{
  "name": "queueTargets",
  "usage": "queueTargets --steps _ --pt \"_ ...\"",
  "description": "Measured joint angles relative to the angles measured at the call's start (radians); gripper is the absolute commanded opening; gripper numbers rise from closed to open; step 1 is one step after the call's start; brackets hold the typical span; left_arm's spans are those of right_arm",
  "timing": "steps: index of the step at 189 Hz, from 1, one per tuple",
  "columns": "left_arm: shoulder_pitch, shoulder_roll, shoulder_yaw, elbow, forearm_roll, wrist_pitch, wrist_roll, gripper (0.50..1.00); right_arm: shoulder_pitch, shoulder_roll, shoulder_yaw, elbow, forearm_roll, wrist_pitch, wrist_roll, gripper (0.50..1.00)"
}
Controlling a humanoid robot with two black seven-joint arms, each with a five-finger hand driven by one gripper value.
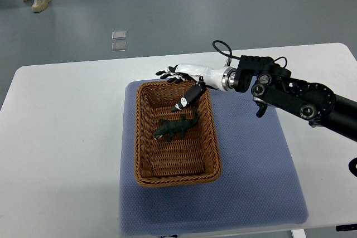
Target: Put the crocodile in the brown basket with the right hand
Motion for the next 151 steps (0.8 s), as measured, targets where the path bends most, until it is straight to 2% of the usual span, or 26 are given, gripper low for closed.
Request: queueTargets --steps 45,90,124,151 --pt "0.0 0.0 0.0 0.0 0.0 0.0 0.0 1.0 -0.057 -0.053 0.258 -0.01 0.156 0.019 0.002 0.924" --pt "0.0 0.0 -0.003 -0.001 0.0 -0.001 0.0 1.0 -0.219 0.013 0.583 -0.101 0.562 0.014 0.011 0.926" --pt "0.0 0.0 -0.003 -0.001 0.0 -0.002 0.0 1.0 -0.3 0.077 0.646 -0.252 0.874 0.034 0.074 0.926" --pt "0.0 0.0 -0.003 -0.001 0.0 -0.002 0.0 1.0 -0.32 0.093 0.648 -0.363 1.065 0.099 0.157 0.926"
